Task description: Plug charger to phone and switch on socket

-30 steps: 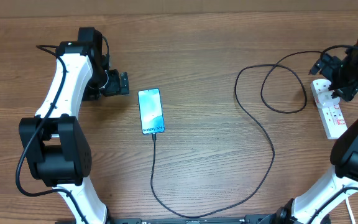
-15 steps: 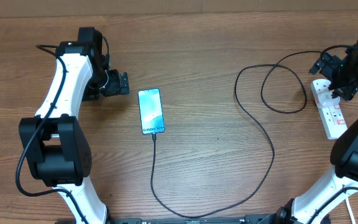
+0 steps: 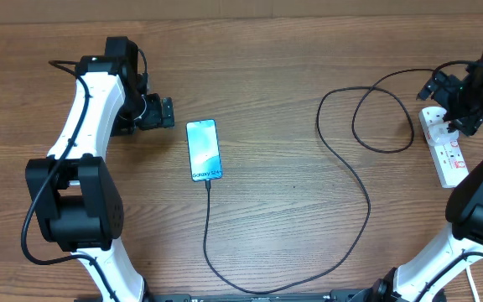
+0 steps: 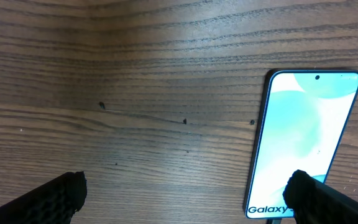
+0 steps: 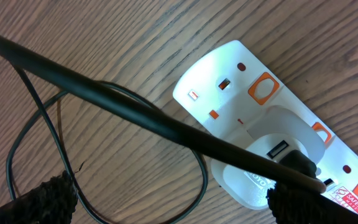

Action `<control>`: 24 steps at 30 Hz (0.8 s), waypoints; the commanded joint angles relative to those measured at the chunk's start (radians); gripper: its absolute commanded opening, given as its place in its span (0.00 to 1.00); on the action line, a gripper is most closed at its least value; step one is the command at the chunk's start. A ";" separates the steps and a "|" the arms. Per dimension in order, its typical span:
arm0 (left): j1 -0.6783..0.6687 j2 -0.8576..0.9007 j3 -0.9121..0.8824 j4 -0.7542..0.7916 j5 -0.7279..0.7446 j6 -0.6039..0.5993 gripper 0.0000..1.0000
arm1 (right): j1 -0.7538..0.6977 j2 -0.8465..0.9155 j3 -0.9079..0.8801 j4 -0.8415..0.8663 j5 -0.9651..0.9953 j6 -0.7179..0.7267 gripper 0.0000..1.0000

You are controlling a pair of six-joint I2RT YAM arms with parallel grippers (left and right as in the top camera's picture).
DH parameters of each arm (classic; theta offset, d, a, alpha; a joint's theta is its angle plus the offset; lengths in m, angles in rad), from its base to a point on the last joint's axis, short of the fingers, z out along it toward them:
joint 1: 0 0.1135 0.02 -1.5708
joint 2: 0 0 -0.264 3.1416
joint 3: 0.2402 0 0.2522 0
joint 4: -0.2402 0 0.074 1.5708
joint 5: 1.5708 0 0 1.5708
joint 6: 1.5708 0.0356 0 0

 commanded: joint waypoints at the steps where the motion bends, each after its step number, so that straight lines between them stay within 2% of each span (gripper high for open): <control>1: -0.014 -0.028 0.002 -0.002 -0.011 -0.010 1.00 | 0.000 -0.042 0.012 0.008 -0.002 -0.005 1.00; 16: -0.008 -0.031 0.002 -0.002 -0.012 -0.010 1.00 | 0.000 -0.042 0.012 0.007 -0.002 -0.005 1.00; 24: -0.050 -0.130 0.002 -0.002 -0.014 -0.010 1.00 | 0.000 -0.042 0.012 0.008 -0.002 -0.005 1.00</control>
